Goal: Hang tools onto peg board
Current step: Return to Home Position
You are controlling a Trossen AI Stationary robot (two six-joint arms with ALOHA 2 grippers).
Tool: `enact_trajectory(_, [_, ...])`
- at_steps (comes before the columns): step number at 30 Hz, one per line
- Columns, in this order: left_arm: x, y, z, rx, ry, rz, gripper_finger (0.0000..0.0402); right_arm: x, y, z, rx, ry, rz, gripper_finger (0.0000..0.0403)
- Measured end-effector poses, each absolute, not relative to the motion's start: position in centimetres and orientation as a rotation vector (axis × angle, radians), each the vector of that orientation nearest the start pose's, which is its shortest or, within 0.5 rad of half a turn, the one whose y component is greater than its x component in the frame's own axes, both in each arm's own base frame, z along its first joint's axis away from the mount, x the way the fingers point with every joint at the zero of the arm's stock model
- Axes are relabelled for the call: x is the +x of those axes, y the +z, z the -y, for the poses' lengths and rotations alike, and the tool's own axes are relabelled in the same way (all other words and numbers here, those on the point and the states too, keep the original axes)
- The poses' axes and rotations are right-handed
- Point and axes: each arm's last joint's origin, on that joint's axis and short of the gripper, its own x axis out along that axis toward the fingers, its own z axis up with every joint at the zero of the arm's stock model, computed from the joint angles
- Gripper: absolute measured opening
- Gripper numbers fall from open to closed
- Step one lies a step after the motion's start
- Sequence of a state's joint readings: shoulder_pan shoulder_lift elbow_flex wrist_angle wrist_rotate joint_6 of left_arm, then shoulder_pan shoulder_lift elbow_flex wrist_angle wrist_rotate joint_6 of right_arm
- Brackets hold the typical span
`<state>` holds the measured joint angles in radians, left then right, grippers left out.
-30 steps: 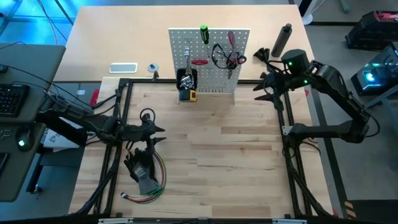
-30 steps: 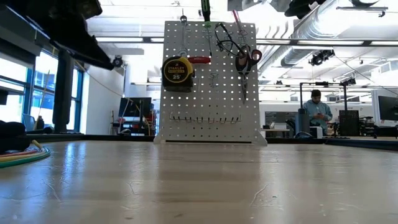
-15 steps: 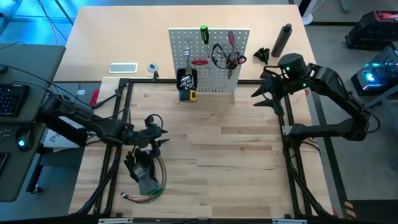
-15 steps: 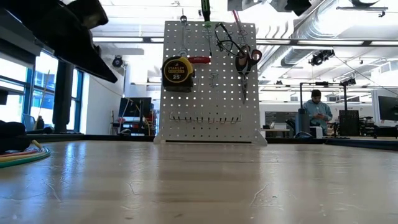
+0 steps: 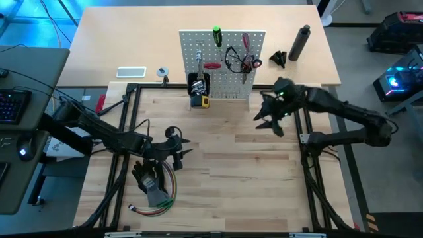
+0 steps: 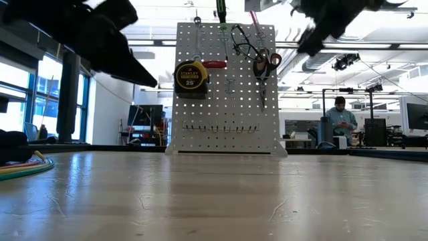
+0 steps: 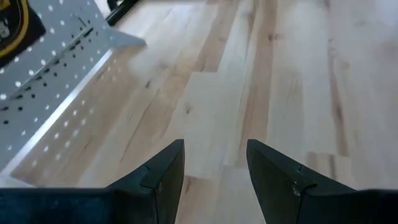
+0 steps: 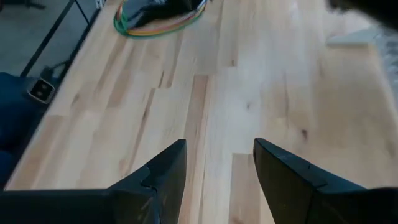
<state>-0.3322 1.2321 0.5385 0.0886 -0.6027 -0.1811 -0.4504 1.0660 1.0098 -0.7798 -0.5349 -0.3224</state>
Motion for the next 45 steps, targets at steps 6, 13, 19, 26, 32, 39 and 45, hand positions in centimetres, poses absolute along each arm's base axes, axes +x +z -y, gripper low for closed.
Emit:
enact_trajectory(6, [23.3,17.6,5.6,0.008,0.348,-0.559,0.0165,19.8,25.7,6.9,0.062,0.230,-0.680,0.0181])
enact_trajectory(13, [24.1,16.7,5.7,-0.064,0.386,-0.539,0.0165,20.4,21.6,6.2,-0.049,0.244,-0.499,0.0181])
enact_trajectory(19, [25.0,15.9,6.1,-0.085,0.391,-0.504,0.0165,20.3,20.2,5.9,-0.076,0.223,-0.371,0.0181])
enact_trajectory(26, [25.8,13.9,6.2,-0.112,0.471,-0.505,0.0165,20.1,19.6,6.1,-0.091,0.104,-0.314,0.0181])
enact_trajectory(32, [26.3,12.0,6.6,-0.085,0.493,-0.513,0.0165,21.0,18.6,6.6,-0.085,0.059,-0.273,0.0181])
enact_trajectory(39, [27.5,10.9,5.6,0.094,0.602,-0.447,0.0165,23.0,15.1,7.5,0.027,-0.022,-0.343,0.0181])
enact_trajectory(45, [27.8,10.7,4.5,0.161,0.607,-0.478,0.0165,24.2,11.6,8.0,0.125,-0.061,-0.390,0.0181])
